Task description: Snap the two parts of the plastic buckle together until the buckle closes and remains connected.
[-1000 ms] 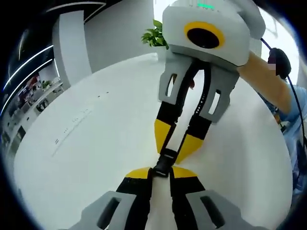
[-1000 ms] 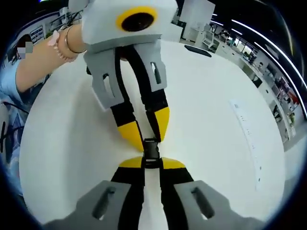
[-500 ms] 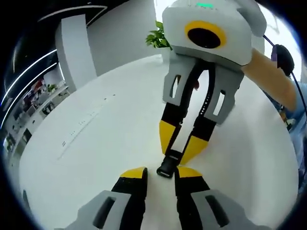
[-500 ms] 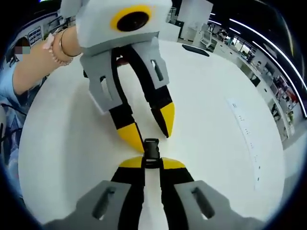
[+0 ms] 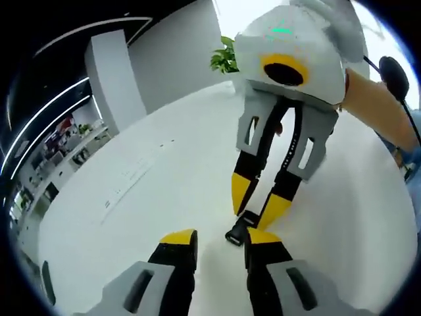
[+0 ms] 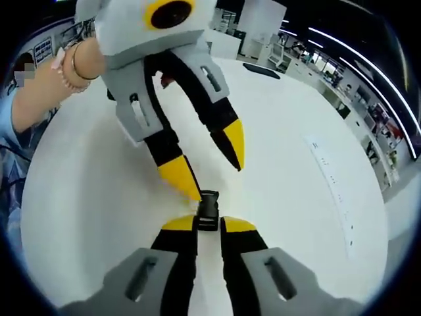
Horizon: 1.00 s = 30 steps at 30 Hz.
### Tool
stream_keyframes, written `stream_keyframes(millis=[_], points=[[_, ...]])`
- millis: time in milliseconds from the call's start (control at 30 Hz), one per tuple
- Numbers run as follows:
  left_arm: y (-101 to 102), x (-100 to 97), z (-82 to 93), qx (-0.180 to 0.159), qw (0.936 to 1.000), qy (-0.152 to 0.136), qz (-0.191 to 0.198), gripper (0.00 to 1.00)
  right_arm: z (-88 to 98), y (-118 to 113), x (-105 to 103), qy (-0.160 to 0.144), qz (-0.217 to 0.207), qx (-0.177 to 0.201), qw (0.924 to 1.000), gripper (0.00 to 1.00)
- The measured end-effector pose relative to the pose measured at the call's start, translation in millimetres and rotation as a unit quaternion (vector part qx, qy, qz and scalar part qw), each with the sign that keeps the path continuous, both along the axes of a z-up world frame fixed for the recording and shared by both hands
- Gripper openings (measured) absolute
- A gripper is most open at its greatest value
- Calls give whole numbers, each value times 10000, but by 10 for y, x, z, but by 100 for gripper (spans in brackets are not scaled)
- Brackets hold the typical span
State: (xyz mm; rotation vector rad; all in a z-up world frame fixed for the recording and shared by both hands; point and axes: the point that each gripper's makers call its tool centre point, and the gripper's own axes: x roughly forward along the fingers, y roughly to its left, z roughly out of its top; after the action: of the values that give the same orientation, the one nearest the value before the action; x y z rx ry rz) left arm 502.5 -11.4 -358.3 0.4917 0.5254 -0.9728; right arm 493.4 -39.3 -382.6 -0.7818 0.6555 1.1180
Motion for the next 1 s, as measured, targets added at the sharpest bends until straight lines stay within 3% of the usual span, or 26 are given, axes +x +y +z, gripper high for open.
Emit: stream_keyframes(millis=[167, 267, 367, 500, 633, 733, 833, 1000], points=[[18, 38, 144, -96, 9995, -211, 198, 35, 4, -2, 36, -85, -138, 28, 9999, 13], [53, 93, 248, -144, 9984, -401, 362, 40, 29, -15, 96, -299, -281, 97, 9991, 17], [115, 120, 341, -219, 9973, -433, 543, 40, 157, 7, 187, -636, -480, 451, 9958, 17], [169, 126, 495, -502, 9940, -558, 795, 41, 327, 50, 90, -517, -482, 940, 9931, 20], [290, 133, 687, -738, 9901, -713, 954, 43, 531, 4, 68, -827, -593, 1223, 9873, 24], [408, 147, 872, -1009, 9835, -942, 1168, 44, 694, -51, 30, -955, -725, 1550, 9806, 26], [507, 190, 1164, -1406, 9729, -1104, 1463, 45, 826, -114, -51, -982, -816, 1820, 9750, 31], [697, 75, 1465, -1676, 9579, -1624, 1673, 48, 1126, -243, -149, -1114, -1171, 2391, 9574, 32]])
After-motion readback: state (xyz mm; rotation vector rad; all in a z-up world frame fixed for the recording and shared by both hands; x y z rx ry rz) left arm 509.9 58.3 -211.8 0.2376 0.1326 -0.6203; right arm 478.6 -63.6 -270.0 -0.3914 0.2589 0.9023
